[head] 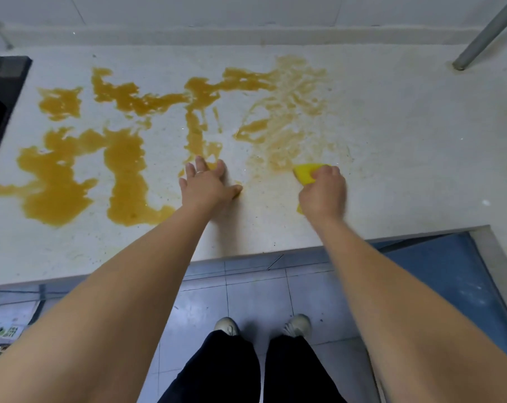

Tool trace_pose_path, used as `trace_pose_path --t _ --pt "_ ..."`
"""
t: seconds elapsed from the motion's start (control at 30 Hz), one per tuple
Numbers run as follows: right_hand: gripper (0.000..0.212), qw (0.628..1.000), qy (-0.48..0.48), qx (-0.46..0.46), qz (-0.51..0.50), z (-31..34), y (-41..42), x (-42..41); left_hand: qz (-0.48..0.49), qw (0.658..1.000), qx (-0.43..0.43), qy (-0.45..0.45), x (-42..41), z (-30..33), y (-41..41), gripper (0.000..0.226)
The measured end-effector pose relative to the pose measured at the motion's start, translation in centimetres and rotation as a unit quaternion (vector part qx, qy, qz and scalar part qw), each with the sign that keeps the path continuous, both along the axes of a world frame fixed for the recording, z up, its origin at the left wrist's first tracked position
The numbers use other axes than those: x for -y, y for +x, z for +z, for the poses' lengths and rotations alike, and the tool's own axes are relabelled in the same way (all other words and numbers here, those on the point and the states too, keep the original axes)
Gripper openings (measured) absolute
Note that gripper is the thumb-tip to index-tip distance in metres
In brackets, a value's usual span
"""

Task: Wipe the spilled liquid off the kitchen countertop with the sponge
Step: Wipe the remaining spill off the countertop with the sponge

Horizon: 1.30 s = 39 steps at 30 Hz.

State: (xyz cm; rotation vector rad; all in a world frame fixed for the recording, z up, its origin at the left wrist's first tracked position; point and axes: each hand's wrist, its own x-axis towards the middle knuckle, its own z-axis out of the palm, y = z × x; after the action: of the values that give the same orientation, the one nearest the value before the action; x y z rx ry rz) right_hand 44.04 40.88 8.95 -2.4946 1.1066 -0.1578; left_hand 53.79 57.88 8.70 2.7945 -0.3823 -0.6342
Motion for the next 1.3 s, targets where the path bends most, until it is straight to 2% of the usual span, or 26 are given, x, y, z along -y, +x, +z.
trace_pose_path --t 0.03,0.13,0.17,0.2,0.27,0.33,0.37,0.47,0.53,0.57,0.67,0.7,0.77,0.83,0.87,0.9,0.97,1.03,1.07,1.1,1.2,1.23,1.3 --pt "0.035 1.000 -0.001 0.005 0.020 0.3 0.2 -1.1 0.002 1.000 -0.001 -0.001 0.0 0.1 0.0 0.068" --pt "0.030 0.969 0.029 0.019 0.245 -0.4 0.3 -6.7 0.006 1.000 -0.006 -0.013 -0.1 0.1 0.1 0.068" --pt "0.029 0.958 0.018 0.022 0.284 -0.6 0.1 -6.9 0.007 1.000 -0.007 -0.014 -0.1 0.0 0.1 0.068" --pt "0.029 0.963 0.003 0.023 0.270 -0.5 0.0 -5.8 0.005 1.000 -0.006 -0.013 -0.1 0.0 0.0 0.068" --pt "0.034 0.992 -0.005 0.014 0.123 -0.2 -0.3 -1.6 0.002 1.000 -0.005 -0.008 0.0 0.0 0.0 0.069" --pt "0.036 1.000 -0.026 -0.013 0.007 0.0 -0.9 0.7 0.004 1.000 -0.005 -0.009 0.0 0.1 0.0 0.069" --pt "0.038 0.999 -0.039 -0.024 0.015 0.0 -0.7 0.0 0.005 1.000 -0.005 -0.010 0.0 0.1 0.0 0.069" --pt "0.038 0.979 0.005 0.005 0.205 -1.0 0.1 -5.3 0.015 1.000 -0.006 -0.014 0.1 0.1 0.1 0.069" --pt "0.036 0.965 0.000 0.021 0.262 -0.9 0.3 -5.5 0.016 1.000 -0.008 -0.016 0.1 0.0 0.0 0.069" --pt "0.037 0.974 -0.007 0.019 0.226 -0.5 0.5 -3.9 0.014 1.000 -0.008 -0.016 0.1 0.0 0.0 0.069" --pt "0.037 0.999 -0.008 0.001 0.033 0.1 1.0 1.2 0.020 1.000 -0.012 -0.017 0.2 0.1 0.1 0.069" --pt "0.037 1.000 -0.009 -0.008 0.025 0.2 1.3 1.0 0.028 0.999 -0.014 -0.016 0.3 0.1 0.1 0.069" --pt "0.036 0.990 0.006 0.008 0.139 -0.1 2.2 -2.1 0.043 0.999 -0.013 -0.014 0.9 0.2 0.1 0.071" --pt "0.032 0.964 0.022 0.039 0.263 -0.6 2.3 -3.9 0.047 0.999 -0.012 -0.010 1.8 0.5 0.6 0.075" --pt "0.032 0.961 0.021 0.047 0.270 -0.7 2.4 -3.0 0.046 0.999 -0.014 -0.009 2.3 0.6 1.1 0.078" --pt "0.033 0.971 0.009 0.045 0.234 -0.6 2.7 -1.1 0.044 0.999 -0.016 -0.011 2.8 0.9 1.6 0.081" --pt "0.035 0.995 -0.020 0.022 0.095 -0.6 3.0 4.1 0.038 0.999 -0.021 -0.020 4.1 1.2 2.7 0.085" --pt "0.035 1.000 -0.027 -0.006 -0.010 -0.5 3.4 7.2 0.028 0.999 -0.018 -0.025 5.7 1.3 3.6 0.086" --pt "0.036 1.000 -0.028 -0.010 -0.004 -0.5 4.0 6.9 0.025 0.999 -0.020 -0.024 6.4 1.3 3.9 0.087" --pt "0.037 0.999 -0.025 -0.007 0.046 -0.5 4.6 5.5 0.022 0.999 -0.024 -0.022 7.0 1.3 4.2 0.087" --pt "0.033 0.969 -0.007 0.031 0.246 -1.1 5.1 2.1 0.012 0.999 -0.039 -0.002 7.9 1.1 5.1 0.088" --pt "0.032 0.964 -0.016 0.048 0.262 -1.1 5.2 2.6 0.009 0.999 -0.042 0.005 7.9 1.0 5.3 0.088" --pt "0.033 0.983 -0.039 0.037 0.175 -0.9 5.6 6.0 0.003 0.999 -0.043 0.011 7.7 0.7 5.4 0.089"
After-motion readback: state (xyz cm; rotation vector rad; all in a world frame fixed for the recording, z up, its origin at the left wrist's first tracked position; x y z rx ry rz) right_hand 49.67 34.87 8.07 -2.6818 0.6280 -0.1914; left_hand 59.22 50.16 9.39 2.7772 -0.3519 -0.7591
